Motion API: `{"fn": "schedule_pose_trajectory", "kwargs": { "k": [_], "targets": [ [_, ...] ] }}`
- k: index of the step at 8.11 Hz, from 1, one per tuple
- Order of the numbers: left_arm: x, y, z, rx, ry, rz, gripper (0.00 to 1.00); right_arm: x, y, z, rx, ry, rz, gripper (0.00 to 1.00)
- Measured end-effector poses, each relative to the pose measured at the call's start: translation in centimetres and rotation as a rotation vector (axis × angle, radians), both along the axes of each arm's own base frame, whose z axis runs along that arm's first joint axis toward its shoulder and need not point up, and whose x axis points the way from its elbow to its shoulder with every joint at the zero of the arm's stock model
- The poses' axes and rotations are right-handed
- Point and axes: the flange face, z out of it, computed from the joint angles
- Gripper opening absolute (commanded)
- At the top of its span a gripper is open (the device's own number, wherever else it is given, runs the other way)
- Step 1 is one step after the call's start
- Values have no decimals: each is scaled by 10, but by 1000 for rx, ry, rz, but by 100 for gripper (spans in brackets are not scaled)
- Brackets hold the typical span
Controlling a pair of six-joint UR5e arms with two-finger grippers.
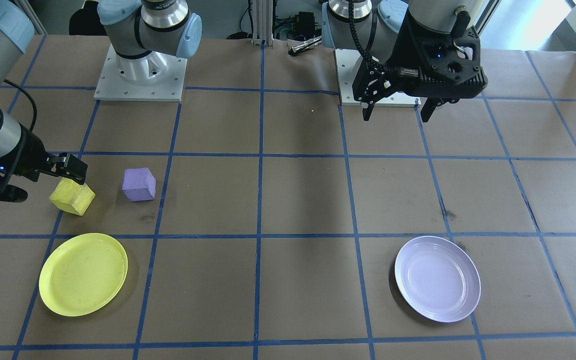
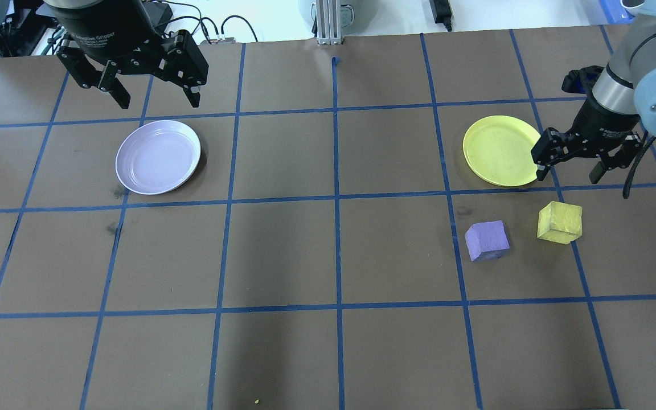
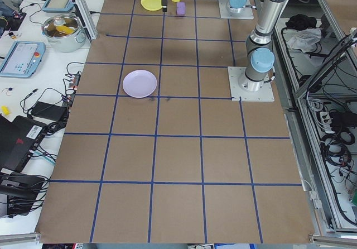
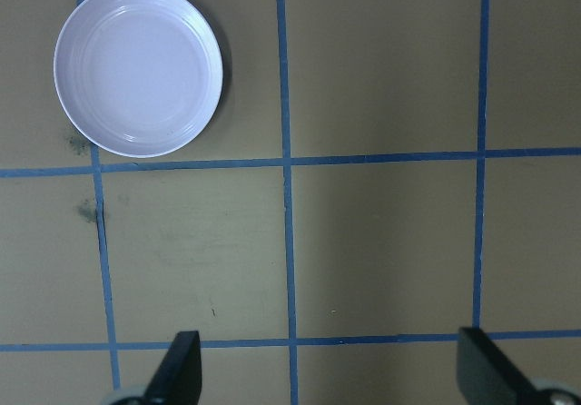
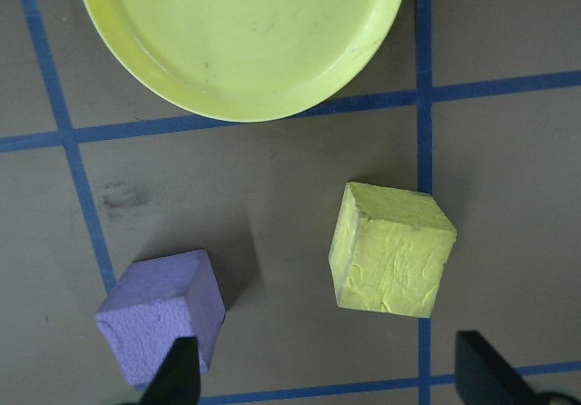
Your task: Sort blocks by color into plates
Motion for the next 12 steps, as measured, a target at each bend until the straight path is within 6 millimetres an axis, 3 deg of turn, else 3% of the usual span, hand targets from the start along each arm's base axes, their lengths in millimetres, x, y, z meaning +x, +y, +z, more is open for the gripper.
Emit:
{"fn": "schedule_pose_trajectory", "kwargs": {
  "k": [4,8,10,11,12],
  "targets": [
    [0,2,1,0,0,0,100,-34,-11,-70,124,69,-43,100],
    [0,5,1,-1,-1,0,100,-37,-15,-111,202,58,-63,100],
    [0,6,1,-1,-1,0,100,-38,-15,-124,224,51,-49,29],
    [0,6,1,-1,0,-1,100,-38,-16,-126,225,48,-37,8],
    [0,6,1,-2,0,-1,100,-38,-16,-127,225,46,-29,0]
  ]
}}
